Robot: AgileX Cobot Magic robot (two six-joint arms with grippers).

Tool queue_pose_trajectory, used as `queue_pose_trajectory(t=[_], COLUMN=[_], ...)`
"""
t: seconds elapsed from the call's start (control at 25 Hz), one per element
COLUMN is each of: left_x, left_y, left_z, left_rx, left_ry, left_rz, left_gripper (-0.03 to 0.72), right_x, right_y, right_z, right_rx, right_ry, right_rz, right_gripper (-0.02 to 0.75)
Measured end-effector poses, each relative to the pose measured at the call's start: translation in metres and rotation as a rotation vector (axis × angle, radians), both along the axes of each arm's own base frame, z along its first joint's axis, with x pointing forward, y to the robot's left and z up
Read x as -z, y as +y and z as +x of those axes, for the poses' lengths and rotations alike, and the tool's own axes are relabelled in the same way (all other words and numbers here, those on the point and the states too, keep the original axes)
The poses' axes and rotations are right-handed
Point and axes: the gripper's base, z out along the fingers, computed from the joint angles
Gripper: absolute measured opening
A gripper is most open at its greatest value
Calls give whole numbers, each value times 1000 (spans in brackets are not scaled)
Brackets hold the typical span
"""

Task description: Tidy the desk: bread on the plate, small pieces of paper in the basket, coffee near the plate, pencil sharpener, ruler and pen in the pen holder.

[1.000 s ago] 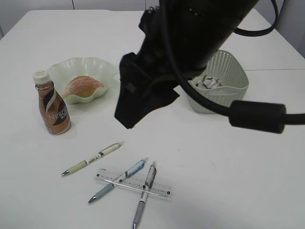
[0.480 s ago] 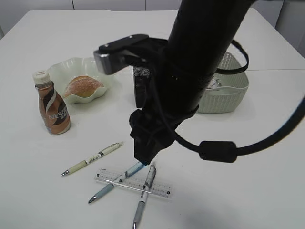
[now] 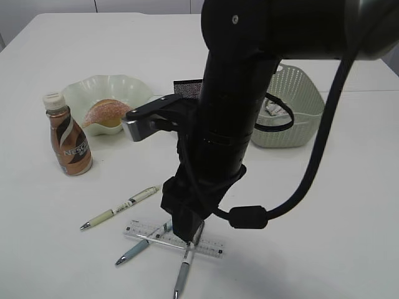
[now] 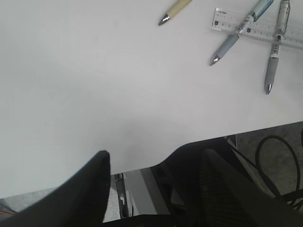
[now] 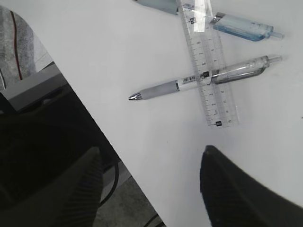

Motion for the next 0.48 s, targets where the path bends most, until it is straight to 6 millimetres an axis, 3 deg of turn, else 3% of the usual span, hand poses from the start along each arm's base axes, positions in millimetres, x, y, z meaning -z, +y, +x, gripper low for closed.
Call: queue_pose_trajectory(t=[0.48], left_x=[0], left_y=[0], left_z=[0], left_rx=[0], left_ry=[0], left_rz=[2], left_gripper=[442], right_x=[0], right_y=[1], right_z=[0], right_rx=[6], right_ry=[6], right_rz=[15], right_gripper=[480])
